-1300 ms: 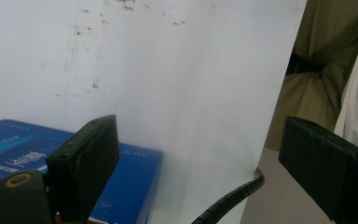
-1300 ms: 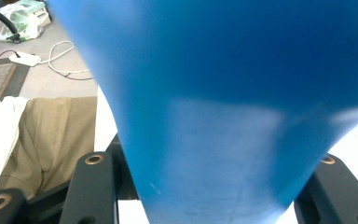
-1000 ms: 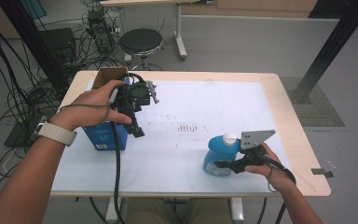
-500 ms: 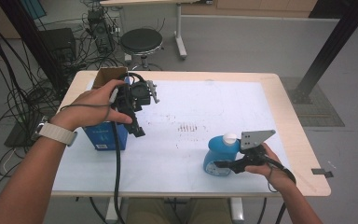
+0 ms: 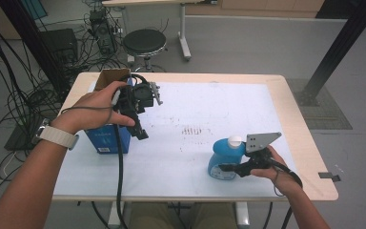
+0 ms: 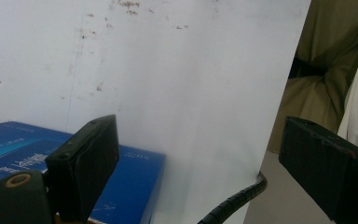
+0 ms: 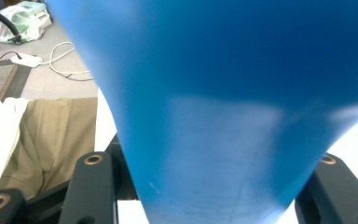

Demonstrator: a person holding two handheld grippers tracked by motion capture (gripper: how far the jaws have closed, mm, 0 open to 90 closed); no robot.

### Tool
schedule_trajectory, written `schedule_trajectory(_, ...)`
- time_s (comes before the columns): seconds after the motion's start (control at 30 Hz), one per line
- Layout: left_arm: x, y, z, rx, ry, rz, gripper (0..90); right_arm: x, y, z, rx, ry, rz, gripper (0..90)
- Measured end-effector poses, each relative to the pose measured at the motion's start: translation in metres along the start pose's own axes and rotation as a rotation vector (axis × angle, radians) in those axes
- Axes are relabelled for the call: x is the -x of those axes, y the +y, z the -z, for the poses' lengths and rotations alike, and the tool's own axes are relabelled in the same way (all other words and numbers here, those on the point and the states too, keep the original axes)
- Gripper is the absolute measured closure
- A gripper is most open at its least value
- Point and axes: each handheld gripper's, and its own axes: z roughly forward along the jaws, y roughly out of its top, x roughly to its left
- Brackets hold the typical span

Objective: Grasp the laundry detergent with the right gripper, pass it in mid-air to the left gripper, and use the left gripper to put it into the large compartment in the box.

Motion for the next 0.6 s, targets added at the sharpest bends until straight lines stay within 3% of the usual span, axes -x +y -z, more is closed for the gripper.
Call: schedule_trajectory(0.6, -0.0006, 0.0016, -0.0008, 0.004, 0.002, -0.001, 12.8, 0.0003, -0.0003, -0.0001, 0.003, 0.001, -0.003, 43.9)
